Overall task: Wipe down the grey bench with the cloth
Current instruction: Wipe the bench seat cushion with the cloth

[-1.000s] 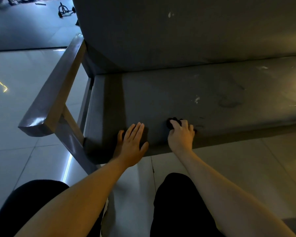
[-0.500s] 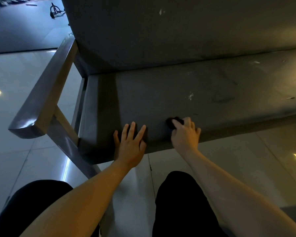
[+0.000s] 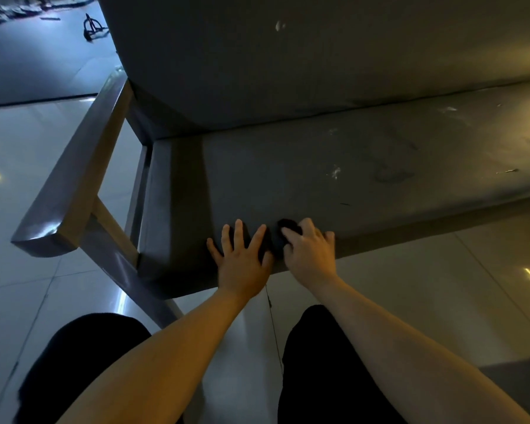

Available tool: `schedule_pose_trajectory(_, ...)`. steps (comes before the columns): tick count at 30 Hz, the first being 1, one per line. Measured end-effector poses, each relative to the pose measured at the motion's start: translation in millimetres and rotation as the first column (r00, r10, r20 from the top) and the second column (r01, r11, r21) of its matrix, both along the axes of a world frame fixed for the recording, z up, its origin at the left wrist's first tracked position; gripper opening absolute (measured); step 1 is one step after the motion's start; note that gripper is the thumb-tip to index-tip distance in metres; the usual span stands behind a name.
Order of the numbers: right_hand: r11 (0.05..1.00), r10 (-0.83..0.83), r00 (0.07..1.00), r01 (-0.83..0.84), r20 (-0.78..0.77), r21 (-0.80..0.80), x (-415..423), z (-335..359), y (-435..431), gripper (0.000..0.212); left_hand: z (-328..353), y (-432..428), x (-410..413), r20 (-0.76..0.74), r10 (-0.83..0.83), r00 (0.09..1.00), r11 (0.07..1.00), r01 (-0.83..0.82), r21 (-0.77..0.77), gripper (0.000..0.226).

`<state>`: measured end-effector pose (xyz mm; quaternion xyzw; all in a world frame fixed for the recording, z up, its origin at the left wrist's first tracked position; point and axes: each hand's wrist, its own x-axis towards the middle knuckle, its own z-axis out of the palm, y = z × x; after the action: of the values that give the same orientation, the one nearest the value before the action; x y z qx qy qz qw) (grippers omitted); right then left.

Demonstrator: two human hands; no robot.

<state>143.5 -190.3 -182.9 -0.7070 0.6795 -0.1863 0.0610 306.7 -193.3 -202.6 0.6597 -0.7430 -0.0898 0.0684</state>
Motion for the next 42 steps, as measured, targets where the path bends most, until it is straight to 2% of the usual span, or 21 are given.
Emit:
schedule_pose_trajectory(4,0.943,-0.323,0.946,0.321,0.015,0.092,-48.5,1.7,-9.2,0.041,7.9,-1.7,-10.0,-0.081,0.010,0.997,1.000,-0.009,0.011,0.062)
schedule_pose_trajectory(6,0.920,-0.381,0.924,0.377,0.020,0.108,-56.0,2.1,-7.5,0.044,9.2,-4.4,-12.5,-0.094,-0.001,0.996,1.000,0.000,-0.012,0.060)
schedule_pose_trajectory(11,0.924,-0.382,0.891,0.362,0.244,0.126,-28.2,1.0,-3.6,0.042,3.4,-6.2,-13.6,-0.081,-0.005,0.997,0.999,0.002,-0.039,0.059)
schedule_pose_trajectory(15,0.961,-0.276,0.915,0.261,0.294,0.091,2.5,-3.3,-0.7,0.031,0.7,-8.4,-11.7,-0.036,-0.028,0.999,0.998,0.026,-0.055,0.061)
schedule_pose_trajectory(18,0.987,-0.119,0.951,0.082,0.285,0.138,19.7,1.9,3.9,0.025,-6.2,-7.0,-10.5,0.003,-0.039,0.999,0.995,0.039,-0.091,0.062)
schedule_pose_trajectory(20,0.988,-0.057,0.970,0.021,0.236,0.152,13.7,7.5,5.8,0.026,-9.1,-7.4,-8.1,-0.005,-0.056,0.998,0.994,0.055,-0.097,0.062)
schedule_pose_trajectory(22,0.994,-0.068,0.985,0.053,0.159,0.094,-5.6,11.4,0.2,0.030,-10.0,-8.2,-5.3,-0.029,-0.069,0.997,0.995,0.066,-0.072,0.064)
schedule_pose_trajectory(24,0.982,-0.188,0.972,0.184,0.139,0.045,-30.1,13.7,-14.1,0.036,-9.2,-8.3,-4.0,-0.039,-0.067,0.997,0.995,0.064,-0.071,0.066)
schedule_pose_trajectory(27,0.951,-0.303,0.936,0.283,0.180,0.126,-48.7,10.2,-28.8,0.044,-9.9,-8.0,-4.8,-0.056,-0.068,0.996,0.995,0.064,-0.077,0.067)
schedule_pose_trajectory(31,0.973,-0.229,0.958,0.220,0.174,0.069,-21.6,-3.8,-18.9,0.038,-10.0,-9.2,-2.9,-0.064,-0.086,0.994,0.994,0.082,-0.074,0.067)
schedule_pose_trajectory(39,0.997,-0.071,0.944,0.071,0.322,0.014,12.2,-7.6,0.2,0.028,-18.4,-11.1,-0.8,-0.041,-0.086,0.995,0.988,0.080,-0.131,0.062)
schedule_pose_trajectory(42,1.000,-0.015,0.964,0.018,0.265,-0.007,1.5,0.9,-3.1,0.030,-16.6,-12.2,-1.9,-0.049,-0.083,0.995,0.991,0.078,-0.105,0.064)
